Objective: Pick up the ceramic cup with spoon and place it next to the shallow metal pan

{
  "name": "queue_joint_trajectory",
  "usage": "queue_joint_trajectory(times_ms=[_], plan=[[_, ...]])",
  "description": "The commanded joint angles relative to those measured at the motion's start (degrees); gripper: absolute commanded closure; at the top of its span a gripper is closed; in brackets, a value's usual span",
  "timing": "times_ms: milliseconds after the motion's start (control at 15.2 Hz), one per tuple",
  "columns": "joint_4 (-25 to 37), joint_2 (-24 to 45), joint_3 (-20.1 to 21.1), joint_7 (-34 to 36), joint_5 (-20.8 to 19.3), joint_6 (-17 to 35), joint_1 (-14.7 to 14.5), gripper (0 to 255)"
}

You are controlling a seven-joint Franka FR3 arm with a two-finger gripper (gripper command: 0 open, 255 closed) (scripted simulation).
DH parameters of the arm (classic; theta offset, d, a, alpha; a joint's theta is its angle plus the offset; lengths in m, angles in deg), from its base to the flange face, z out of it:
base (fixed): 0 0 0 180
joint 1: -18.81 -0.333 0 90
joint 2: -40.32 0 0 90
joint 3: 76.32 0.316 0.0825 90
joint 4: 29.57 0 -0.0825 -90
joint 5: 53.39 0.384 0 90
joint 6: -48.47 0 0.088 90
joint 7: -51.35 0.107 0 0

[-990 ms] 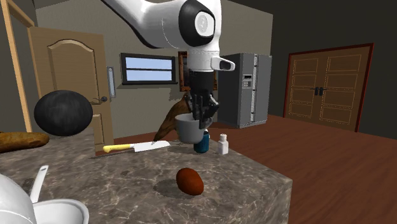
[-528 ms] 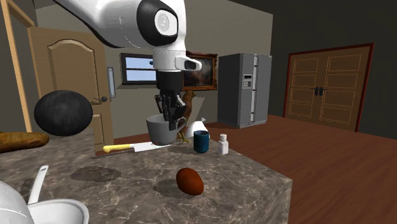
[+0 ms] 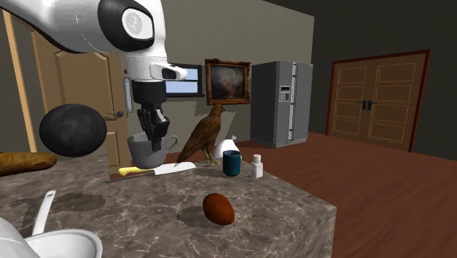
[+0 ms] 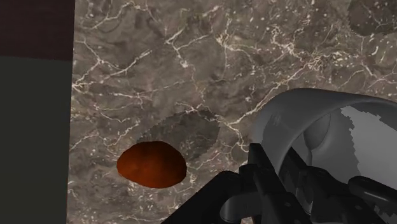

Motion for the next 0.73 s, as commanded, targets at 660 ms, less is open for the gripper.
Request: queue_joint_trajectory(times_ms=[660], plan=[[2.6, -3.9, 13.4, 16.7, 7.3, -2.0, -7.1, 255]])
